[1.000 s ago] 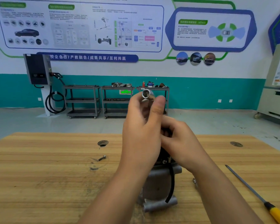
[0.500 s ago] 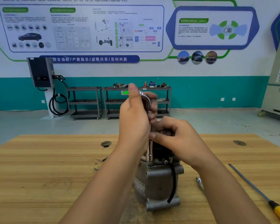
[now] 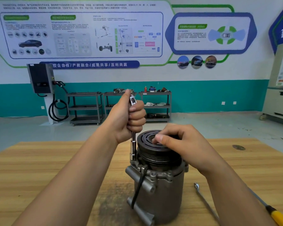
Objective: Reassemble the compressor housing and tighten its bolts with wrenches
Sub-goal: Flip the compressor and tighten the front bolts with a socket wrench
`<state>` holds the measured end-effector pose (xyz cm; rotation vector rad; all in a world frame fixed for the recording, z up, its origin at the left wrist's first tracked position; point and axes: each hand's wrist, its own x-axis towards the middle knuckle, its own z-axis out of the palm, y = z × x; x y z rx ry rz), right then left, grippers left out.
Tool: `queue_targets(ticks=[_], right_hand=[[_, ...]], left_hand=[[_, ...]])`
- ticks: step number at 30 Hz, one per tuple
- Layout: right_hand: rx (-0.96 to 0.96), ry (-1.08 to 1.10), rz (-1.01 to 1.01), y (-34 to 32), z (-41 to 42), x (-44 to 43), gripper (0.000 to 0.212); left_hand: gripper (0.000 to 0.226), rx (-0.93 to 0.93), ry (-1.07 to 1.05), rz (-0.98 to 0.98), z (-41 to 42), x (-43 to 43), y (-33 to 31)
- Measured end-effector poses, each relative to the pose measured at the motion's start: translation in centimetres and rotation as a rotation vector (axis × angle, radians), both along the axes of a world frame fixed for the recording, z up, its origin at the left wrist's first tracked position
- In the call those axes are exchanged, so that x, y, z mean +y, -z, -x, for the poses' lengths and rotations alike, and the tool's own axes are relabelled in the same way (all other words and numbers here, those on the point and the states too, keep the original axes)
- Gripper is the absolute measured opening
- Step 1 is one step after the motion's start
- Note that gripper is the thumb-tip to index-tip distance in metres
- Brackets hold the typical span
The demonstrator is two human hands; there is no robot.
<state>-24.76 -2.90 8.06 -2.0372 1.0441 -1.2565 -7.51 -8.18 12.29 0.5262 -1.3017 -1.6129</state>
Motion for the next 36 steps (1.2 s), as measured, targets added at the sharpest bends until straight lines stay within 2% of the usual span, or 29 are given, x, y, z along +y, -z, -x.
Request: queue_targets(ticks=[6,19,21,26,29,32,36], right_hand=[[0.029,0.018,0.026,-0.2,-0.2,0.4,0.016],[0.106,0.067,0.046,-0.6,-0.2,1.1,0.014],[0.111,0.063,0.042,-0.7,-0.2,1.2,0.013],[0.104,0.07,0.056,-0.7,0.1,1.2,0.012],[0.005,0.051,0.111,-0.8,-0.4,1.3,0.014],[-0.02,-0.09,0.108,-0.9,-1.5,2.0,0.023],[0.037,-0.109,0.11,-0.9,-2.3,2.6,0.005]], left_hand=[[0.072,-0.036,0.093,-0.033,-0.7,-1.2,-0.4],[0.069,0.018,-0.151,0.004,-0.6,-0.7,0.1],[0.068,0.081,-0.156,0.005,-1.1,-0.8,-0.5],[0.068,0.437,-0.237,0.045,-2.1,0.5,-3.9],[0.068,0.371,-0.18,0.148,-0.6,3.4,-3.8],[0.064,0.301,-0.094,0.211,1.5,6.5,-2.0],[0.055,0.195,-0.186,0.34,2.1,8.1,-0.1]])
